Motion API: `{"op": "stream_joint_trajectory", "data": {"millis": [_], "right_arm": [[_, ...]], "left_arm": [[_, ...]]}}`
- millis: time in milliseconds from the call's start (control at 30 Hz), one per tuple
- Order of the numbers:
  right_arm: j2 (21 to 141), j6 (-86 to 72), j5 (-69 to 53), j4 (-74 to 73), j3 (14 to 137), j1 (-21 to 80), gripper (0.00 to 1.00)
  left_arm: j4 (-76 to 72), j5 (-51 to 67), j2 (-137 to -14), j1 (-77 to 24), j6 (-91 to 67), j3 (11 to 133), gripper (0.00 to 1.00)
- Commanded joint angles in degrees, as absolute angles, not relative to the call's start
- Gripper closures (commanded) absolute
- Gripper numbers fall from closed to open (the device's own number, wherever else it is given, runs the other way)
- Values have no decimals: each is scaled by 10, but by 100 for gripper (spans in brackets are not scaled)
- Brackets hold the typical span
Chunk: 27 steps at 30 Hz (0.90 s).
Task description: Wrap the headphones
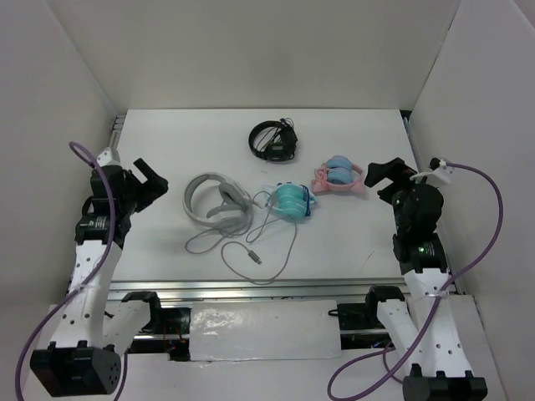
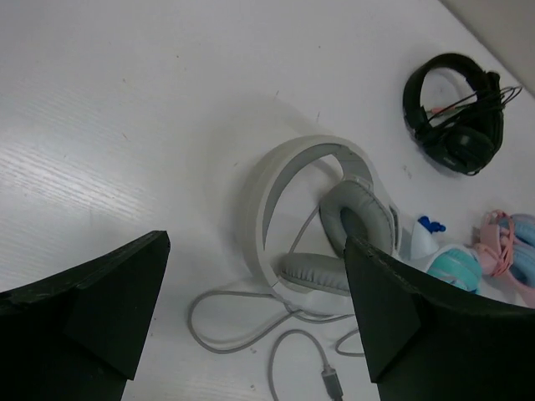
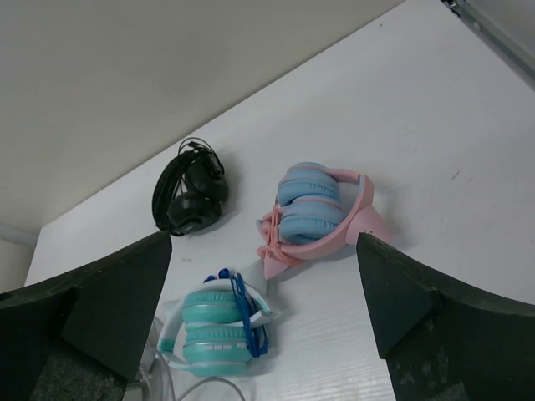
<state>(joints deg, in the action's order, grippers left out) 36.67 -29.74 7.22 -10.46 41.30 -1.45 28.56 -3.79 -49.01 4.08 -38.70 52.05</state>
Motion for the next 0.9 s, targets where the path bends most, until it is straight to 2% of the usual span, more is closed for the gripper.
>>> {"op": "stream_joint_trajectory", "data": {"millis": [0, 167, 400, 700, 867], "right_arm": [[354, -275, 42, -115, 437, -18, 0], [345, -258, 38, -112, 429, -18, 0], [395, -256, 46, -169, 471, -19, 0], [380, -252, 38, -164, 450, -15, 0], [379, -242, 38, -155, 436, -14, 0]], "left_arm": [[218, 32, -526, 41, -331, 512, 1], [164, 98, -626, 37, -241, 516, 1], [112, 166, -721, 33, -161, 502, 1], [149, 103, -853, -17, -107, 580, 1], [182, 20, -911, -53, -92, 625, 6]]}}
